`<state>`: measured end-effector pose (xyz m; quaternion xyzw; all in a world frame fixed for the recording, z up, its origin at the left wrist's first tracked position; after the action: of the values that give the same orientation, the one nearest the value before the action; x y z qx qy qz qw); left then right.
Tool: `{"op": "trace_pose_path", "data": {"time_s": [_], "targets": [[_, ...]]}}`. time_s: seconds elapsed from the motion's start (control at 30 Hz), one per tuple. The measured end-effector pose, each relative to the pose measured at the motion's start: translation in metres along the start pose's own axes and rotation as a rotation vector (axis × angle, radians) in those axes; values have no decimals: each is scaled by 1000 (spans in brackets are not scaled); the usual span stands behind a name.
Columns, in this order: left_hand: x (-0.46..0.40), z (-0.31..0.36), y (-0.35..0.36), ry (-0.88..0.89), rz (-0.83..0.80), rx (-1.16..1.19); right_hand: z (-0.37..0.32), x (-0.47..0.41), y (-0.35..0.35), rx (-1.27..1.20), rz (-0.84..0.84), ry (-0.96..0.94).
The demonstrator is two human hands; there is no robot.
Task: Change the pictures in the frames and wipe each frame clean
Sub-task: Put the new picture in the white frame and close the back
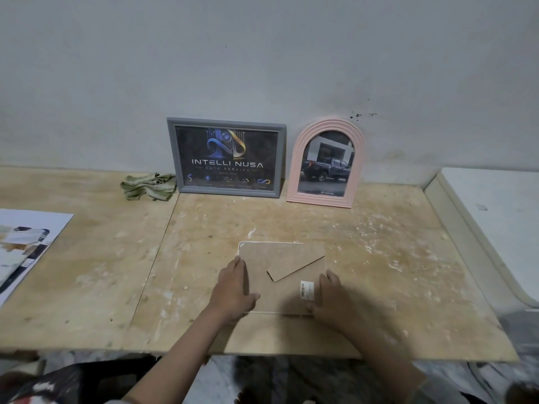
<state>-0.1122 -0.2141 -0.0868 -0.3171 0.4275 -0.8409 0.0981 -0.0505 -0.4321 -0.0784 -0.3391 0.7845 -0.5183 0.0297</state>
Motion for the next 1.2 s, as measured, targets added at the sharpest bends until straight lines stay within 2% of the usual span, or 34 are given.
{"op": "trace_pose_path", "data": {"time_s": [0.17, 0.47, 0.57, 0.7, 0.8, 0.97, 1.1, 1.2], "targets": [[-6, -3, -3, 50, -82, -48, 14, -4, -13, 88, -18, -83], [-10, -5, 1, 107, -57, -37, 28, -10, -26, 277, 61, -97], [-10, -4, 1, 100, -61, -106, 33, -13, -24, 352, 49, -100], [-16, 2, -4, 95, -39, -310, 30, -18, -29, 420, 93, -131], [-24, 6, -8, 93, -103, -416, 20, -29, -28, 462, -1, -201], [-31, 12, -10, 117, -258, -661, 13, -55, -24, 502, -234, -212], [-33, 13, -13, 149, -277, -733, 18, -61, -22, 577, -285, -233], [-35, 11, -14, 173, -272, -731, 12, -67, -23, 724, -327, -276]]}}
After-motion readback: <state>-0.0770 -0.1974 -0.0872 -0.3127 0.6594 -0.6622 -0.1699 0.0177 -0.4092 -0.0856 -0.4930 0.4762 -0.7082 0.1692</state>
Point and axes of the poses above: each hand's wrist, its own x-axis away from the middle knuckle, its own y-axis out of the palm, z = x × y, the point moved 6 cm from there along -x, towards the middle knuckle, and after that the axes turned 14 degrees about -y, right-handed, at the moved point
